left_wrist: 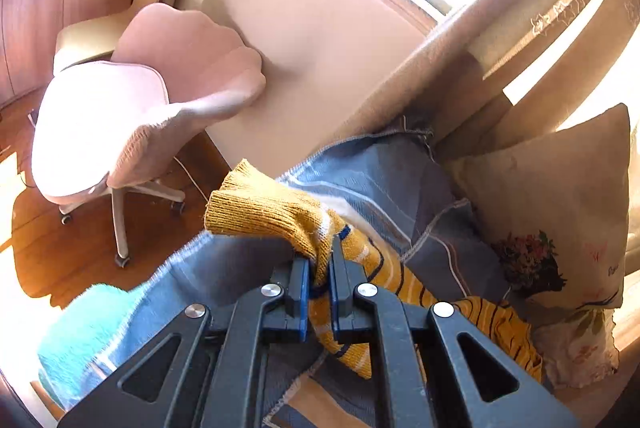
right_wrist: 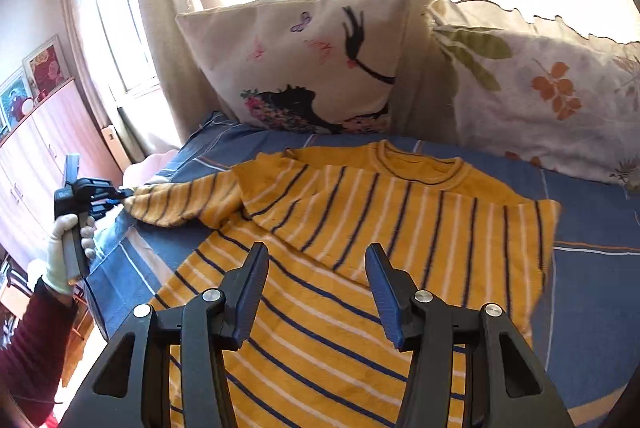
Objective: Fold small clothes
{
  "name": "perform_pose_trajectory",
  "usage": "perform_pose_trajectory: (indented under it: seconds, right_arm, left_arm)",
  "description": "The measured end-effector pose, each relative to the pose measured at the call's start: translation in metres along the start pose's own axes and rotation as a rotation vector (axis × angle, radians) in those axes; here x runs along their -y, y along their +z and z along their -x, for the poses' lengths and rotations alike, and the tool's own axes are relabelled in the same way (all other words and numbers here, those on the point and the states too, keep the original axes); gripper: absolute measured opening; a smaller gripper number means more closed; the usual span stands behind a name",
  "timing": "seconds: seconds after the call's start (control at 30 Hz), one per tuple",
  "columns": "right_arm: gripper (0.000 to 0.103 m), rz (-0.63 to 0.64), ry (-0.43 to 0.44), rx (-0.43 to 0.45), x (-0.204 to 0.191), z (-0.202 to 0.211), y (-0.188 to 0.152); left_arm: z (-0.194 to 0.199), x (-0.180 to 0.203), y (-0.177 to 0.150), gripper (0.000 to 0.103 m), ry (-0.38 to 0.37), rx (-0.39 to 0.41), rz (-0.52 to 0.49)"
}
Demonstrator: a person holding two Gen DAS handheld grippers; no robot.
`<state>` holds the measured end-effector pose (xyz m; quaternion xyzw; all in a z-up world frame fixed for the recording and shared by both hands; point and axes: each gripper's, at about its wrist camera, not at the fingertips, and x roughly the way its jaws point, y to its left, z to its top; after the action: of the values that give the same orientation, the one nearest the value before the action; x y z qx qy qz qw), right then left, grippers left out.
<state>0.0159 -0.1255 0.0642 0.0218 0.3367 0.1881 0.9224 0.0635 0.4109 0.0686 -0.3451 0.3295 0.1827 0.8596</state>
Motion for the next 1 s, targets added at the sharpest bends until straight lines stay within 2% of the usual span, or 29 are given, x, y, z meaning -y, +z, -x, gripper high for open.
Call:
perform_pose_trajectory:
  seconds: [0.07,0.17,0.23,0.33,0.47,0.6,0.7,0.87,1.0]
  right_arm:
    - [0.055,-0.029,-0.028,0.003,0.019,0.007,-0.005]
    - [0.055,-0.103,-0.049,-0.009,0.049,0.01,-0.015]
    - [0.055,-0.16,-0.049,-0.018,0.067,0.011,-0.023]
    - [0.055,-0.218,-0.051,-0.022,0.085,0.015,-0.038]
    - [0.055,-0.271,-0.054,-0.011,0.106,0.029,-0.052]
    - [0.055,-0.333,-0.062,0.009,0.13,0.046,-0.068]
    - [0.055,-0.384,-0.073,0.031,0.152,0.064,-0.079]
    - [0.055,-0.484,-0.082,0.059,0.196,0.097,-0.098]
    - [0.055,-0.538,-0.078,0.074,0.225,0.112,-0.111]
  left_arm:
    - [0.014,0.003,0.027,0.007,0.031,0.059,-0.019]
    - [0.025,0.026,0.044,0.008,0.023,0.079,-0.064]
    - [0.037,0.051,0.037,0.008,0.021,0.107,-0.139]
    - [0.046,0.093,0.015,0.008,-0.074,0.081,-0.218]
    - [0.048,0.169,-0.043,0.008,-0.202,0.018,-0.353]
    - [0.04,0.25,-0.112,0.008,-0.351,-0.09,-0.457]
    - [0.027,0.311,-0.168,0.008,-0.43,-0.182,-0.526]
    - [-0.004,0.387,-0.265,0.008,-0.489,-0.337,-0.619]
    - [-0.027,0.421,-0.33,0.008,-0.459,-0.406,-0.714]
